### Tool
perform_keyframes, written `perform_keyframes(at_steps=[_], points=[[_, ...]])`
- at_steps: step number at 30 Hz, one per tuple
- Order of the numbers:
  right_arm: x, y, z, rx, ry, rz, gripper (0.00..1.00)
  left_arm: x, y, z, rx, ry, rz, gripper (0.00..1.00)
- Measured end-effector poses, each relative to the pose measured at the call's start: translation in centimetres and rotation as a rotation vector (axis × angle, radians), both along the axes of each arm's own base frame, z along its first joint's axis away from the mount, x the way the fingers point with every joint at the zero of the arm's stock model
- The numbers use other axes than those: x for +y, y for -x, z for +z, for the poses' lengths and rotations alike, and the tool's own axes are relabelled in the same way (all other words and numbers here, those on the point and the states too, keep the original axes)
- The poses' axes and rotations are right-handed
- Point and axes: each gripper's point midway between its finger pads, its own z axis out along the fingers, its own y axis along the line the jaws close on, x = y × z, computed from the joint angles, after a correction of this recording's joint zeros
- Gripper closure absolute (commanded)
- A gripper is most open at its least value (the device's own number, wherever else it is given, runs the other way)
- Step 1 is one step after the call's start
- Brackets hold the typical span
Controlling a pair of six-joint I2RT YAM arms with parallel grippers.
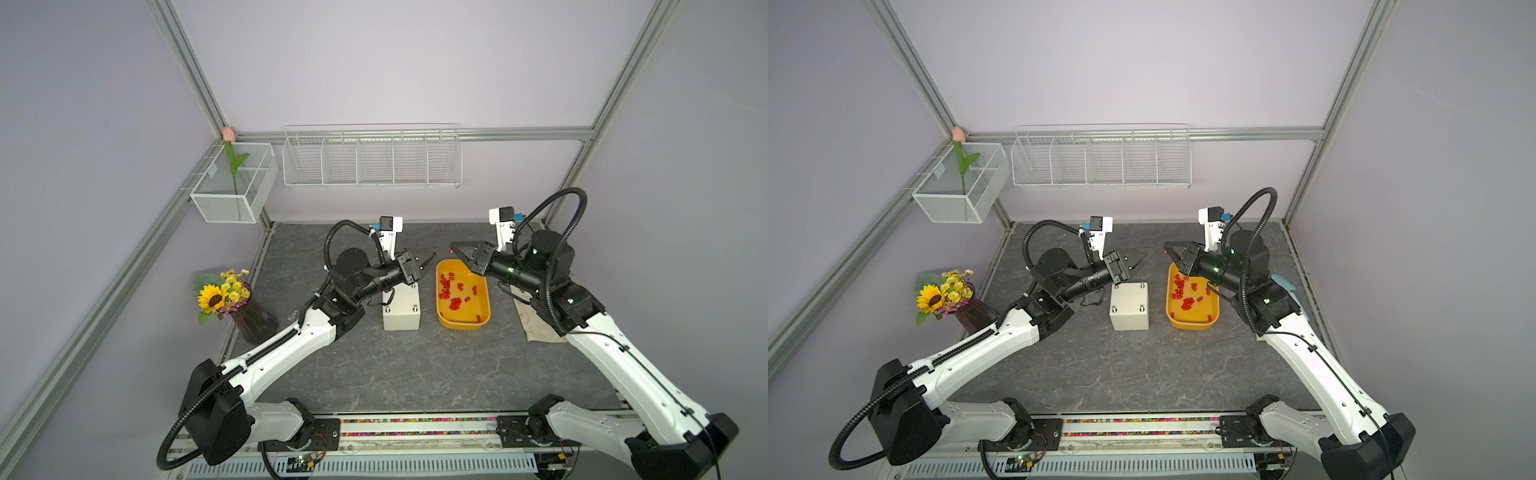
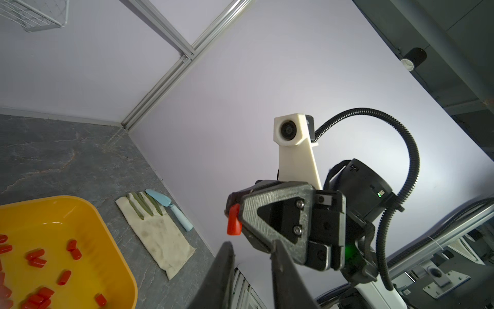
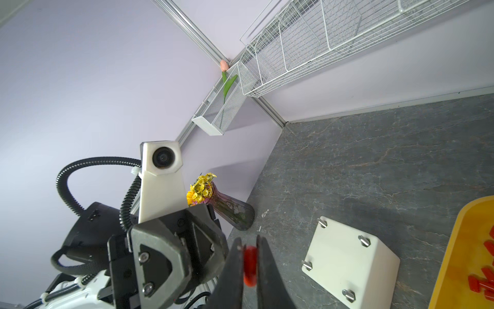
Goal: Cover the protruding screws with screw protection sleeves
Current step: Pick up the screw protection sleeve from the storage box, then attach the screw protection sleeve to the screw.
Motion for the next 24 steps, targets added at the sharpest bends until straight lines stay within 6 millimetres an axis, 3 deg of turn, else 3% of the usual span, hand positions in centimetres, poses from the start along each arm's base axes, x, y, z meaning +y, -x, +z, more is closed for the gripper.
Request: perform_keyframes(at_steps=[10,16,24], points=[[0.5,0.3,0.6,-0.003,-0.050,0.030,0.87,-1.1,1.0,0.7,-0.011,0.024,-0.056,0.72],[0.5,0.4,0.9,-0.004,-0.063,0.037,0.87,-1.2,1.0,0.7,-0.014,0.024,-0.056,0.66],[0.3,0.8,1.5,-0.019,-0.073,0.040,0.87,-1.0,0.6,0.7,-0.008,0.027,-0.030,0.67]])
